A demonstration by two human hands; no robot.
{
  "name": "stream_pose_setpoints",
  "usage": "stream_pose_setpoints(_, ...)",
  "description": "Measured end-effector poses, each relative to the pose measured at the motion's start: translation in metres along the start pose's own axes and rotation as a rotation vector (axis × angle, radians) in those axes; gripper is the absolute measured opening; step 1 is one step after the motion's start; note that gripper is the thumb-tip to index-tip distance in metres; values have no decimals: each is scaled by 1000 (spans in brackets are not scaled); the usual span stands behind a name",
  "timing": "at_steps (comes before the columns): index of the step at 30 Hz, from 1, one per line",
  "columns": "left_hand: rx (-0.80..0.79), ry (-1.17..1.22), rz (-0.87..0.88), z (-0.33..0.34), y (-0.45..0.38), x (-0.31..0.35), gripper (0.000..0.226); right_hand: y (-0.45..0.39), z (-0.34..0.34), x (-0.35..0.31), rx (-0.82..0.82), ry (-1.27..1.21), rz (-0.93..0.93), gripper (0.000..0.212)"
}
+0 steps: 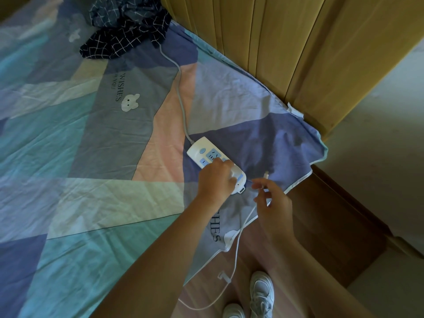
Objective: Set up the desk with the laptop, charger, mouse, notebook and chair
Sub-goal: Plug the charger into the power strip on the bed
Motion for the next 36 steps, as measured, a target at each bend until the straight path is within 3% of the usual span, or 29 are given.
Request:
stream_pose_setpoints(9,-90,-273,152,10,-12,35,31,-5,-3,-7,-23,49,-25,28)
stream_pose_setpoints(17,-151,-362,115,11,-25,50,19,-13,-24,-11,-20,63,0,29)
stream_pose_setpoints(27,-108,-213,-8,10,-23,38,21,-5,-65,-26,64,19,42,32)
stream_pose_setpoints(30,-172,-172,-16,12,-28,30,23,3,-69,-23,71,-1,53,30)
stream_pose_setpoints(32,-305,-156,10,14,-40,21,29,5,-65,-21,81,-18,62,30)
stream_pose_setpoints(34,-442,-76,-21,12,-49,16,51,6,-61,-20,93,-21,70,29)
stream_pose_setpoints(36,-471,-24,-48,4,-56,14,65,6,-58,-21,111,-26,78,30)
Point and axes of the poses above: each hand's wrist, its own y-axis away from the middle knuckle, its own z-axis out of the palm, x = y × z, the point moved 1 cm from there along -y, towards the middle knuckle, and after that the axes turned 14 degrees about x, right-handed, at the moved point
